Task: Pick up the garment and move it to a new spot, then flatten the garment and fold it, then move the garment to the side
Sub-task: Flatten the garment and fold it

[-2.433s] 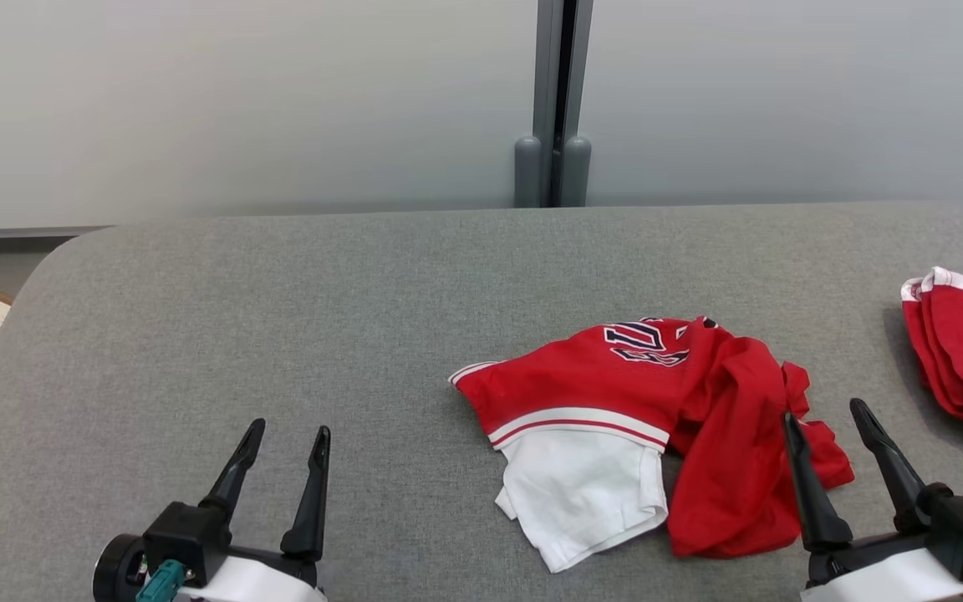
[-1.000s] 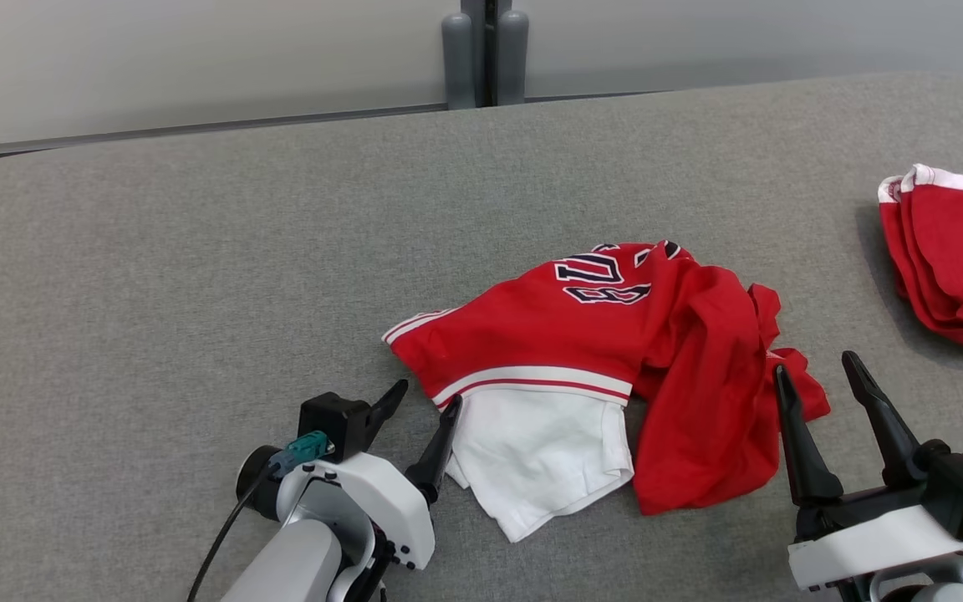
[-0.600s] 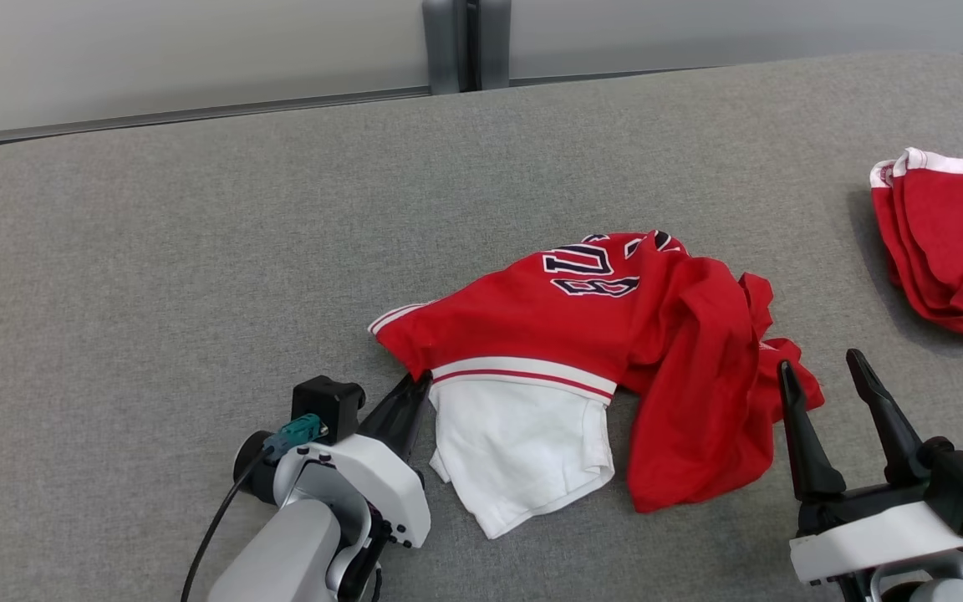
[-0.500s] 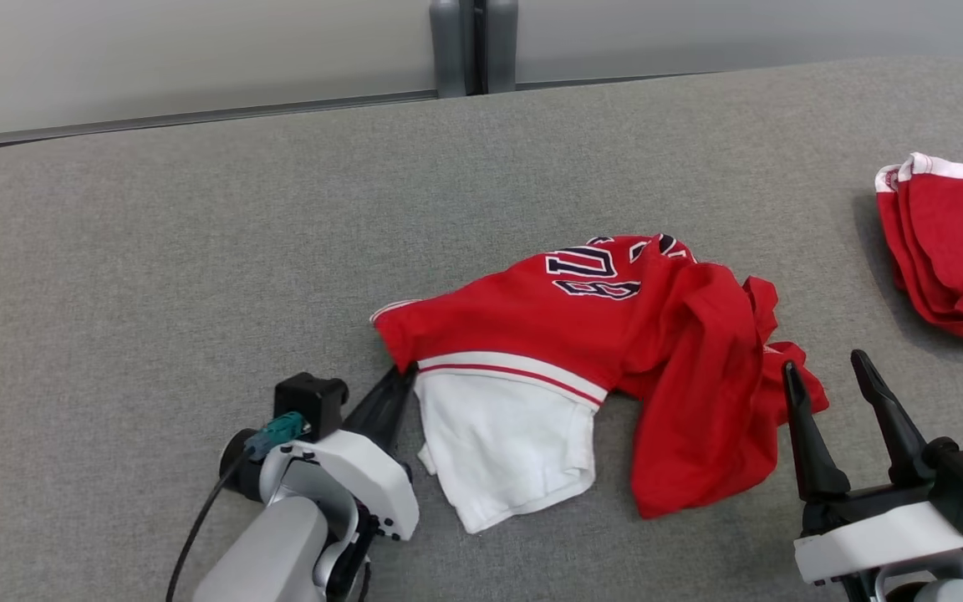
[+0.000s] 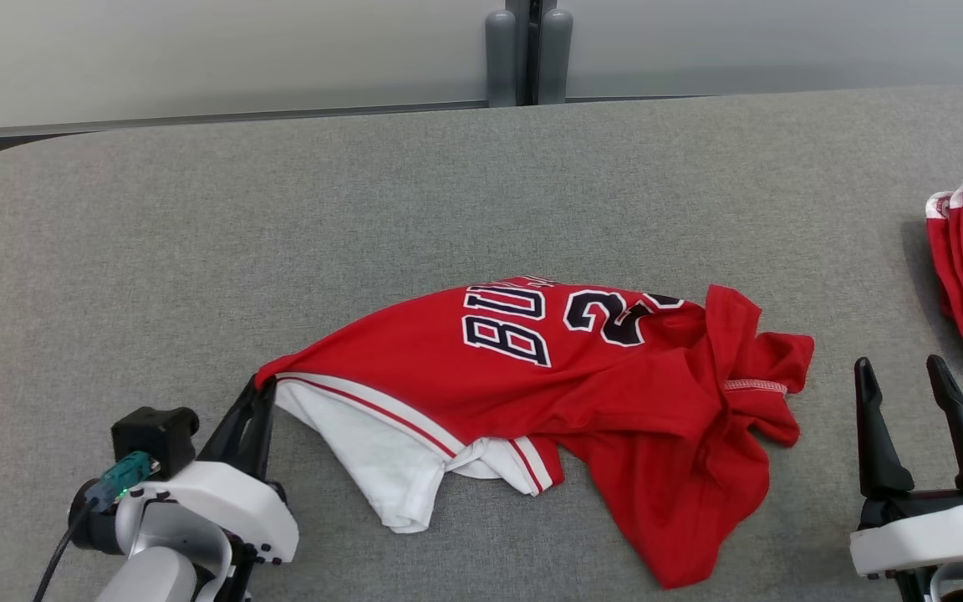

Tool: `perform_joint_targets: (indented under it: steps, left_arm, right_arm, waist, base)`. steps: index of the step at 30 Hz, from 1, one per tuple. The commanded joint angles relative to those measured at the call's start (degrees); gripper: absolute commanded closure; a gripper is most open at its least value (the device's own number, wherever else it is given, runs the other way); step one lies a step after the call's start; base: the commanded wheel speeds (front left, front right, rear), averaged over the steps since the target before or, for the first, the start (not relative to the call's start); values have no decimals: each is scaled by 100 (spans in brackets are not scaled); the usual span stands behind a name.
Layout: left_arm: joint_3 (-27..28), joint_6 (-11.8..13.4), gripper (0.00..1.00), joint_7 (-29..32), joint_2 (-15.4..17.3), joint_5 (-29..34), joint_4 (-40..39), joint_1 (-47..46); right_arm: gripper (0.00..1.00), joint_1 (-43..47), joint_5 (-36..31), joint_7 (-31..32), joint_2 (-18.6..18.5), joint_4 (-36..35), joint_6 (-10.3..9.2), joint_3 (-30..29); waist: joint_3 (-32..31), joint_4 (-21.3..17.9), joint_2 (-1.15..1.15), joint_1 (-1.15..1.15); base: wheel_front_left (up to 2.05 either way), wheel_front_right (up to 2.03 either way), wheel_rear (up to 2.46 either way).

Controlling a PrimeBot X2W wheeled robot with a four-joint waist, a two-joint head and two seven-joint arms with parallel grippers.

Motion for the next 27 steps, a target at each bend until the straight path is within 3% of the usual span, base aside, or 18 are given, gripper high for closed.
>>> perform_joint_targets:
  steps: [1, 5, 9, 10, 11, 12, 20, 27]
  left_arm:
    - [67, 92, 100, 66, 104, -22, -167, 96]
    - [223, 392, 100, 370, 358, -91, -799, 407]
    - [238, 487, 100, 458, 324, -158, -969, 491]
    - [203, 474, 69, 479, 318, -144, -905, 481]
    - [192, 453, 13, 429, 270, -158, -866, 446]
    - [190, 443, 0, 361, 228, -164, -822, 405]
    - [339, 484, 0, -662, -13, 111, -458, 332]
    - [678, 523, 0, -883, -107, 688, -850, 611]
  right_arm:
    - [0, 32, -11, 11, -12, -21, -2, -61]
    - [0, 26, -54, 50, 30, -42, -2, -206]
    - [0, -5, -77, 65, 68, -66, -2, -221]
    - [0, -17, -78, 69, 76, -74, -2, -201]
    - [0, -31, -88, 70, 78, -83, -2, -161]
    - [0, -44, -106, 70, 76, -103, -2, -118]
    - [0, 38, -266, 138, -65, -275, -2, 213]
    - [0, 283, -413, 277, -154, -405, -2, 429]
  waist:
    - [-2, 17, 0, 0]
    - [-9, 35, 0, 0]
    - [-22, 27, 0, 0]
    - [-27, 19, 0, 0]
    - [-36, 11, 0, 0]
    - [-45, 4, 0, 0]
    - [-287, -10, 0, 0]
    - [-610, 31, 0, 0]
  base:
    - [0, 0, 0]
    - [0, 0, 0]
    - [0, 0, 0]
    - [0, 0, 0]
    - [0, 0, 0]
    - [0, 0, 0]
    - [0, 0, 0]
    - [0, 0, 0]
